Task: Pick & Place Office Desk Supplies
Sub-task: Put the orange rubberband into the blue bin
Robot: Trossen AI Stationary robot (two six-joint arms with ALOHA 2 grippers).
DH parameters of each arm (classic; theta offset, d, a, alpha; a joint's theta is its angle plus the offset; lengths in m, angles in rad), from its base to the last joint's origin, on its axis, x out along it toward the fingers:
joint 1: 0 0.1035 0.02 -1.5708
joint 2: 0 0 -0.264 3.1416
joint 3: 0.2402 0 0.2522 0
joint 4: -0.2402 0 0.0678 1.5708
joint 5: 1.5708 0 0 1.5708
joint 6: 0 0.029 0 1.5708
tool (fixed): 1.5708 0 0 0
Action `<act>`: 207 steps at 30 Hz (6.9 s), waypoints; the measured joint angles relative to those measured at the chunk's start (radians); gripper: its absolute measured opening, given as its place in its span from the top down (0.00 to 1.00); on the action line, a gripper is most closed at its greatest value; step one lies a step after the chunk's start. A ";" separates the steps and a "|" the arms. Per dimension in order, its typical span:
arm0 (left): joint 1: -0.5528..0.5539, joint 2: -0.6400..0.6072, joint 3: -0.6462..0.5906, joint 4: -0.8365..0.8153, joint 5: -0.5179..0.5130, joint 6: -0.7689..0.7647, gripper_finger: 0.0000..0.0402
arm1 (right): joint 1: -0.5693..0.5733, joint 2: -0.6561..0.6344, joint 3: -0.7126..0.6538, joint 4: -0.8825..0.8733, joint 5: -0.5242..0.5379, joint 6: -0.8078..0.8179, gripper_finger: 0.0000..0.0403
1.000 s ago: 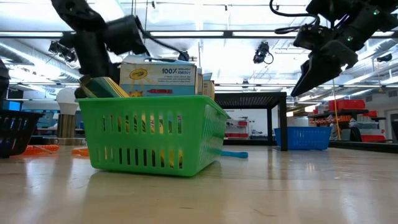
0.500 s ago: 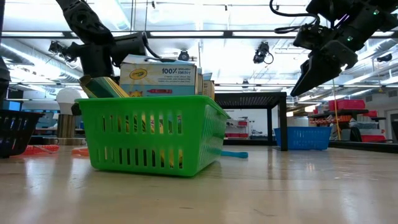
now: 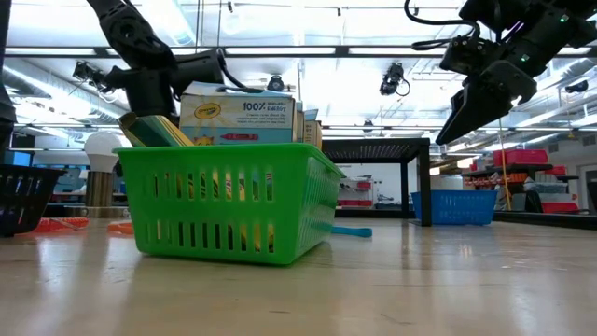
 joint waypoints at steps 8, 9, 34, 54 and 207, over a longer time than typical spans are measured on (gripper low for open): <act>-0.015 -0.003 -0.001 0.040 -0.008 -0.012 0.99 | 0.000 0.000 0.000 0.005 0.000 0.000 0.49; -0.022 -0.003 -0.001 0.057 -0.009 -0.015 0.99 | 0.000 0.000 0.000 0.008 0.000 0.000 0.49; -0.147 -0.130 0.245 0.173 0.021 0.165 1.00 | 0.063 0.031 -0.001 0.378 -0.217 -0.220 0.49; -0.053 -0.023 0.276 0.614 0.610 0.212 1.00 | 0.059 0.210 -0.001 0.758 -0.311 -0.390 0.49; 0.230 -0.228 0.435 -0.288 -0.017 0.215 0.59 | -0.467 0.030 0.000 -0.011 0.240 -0.006 1.00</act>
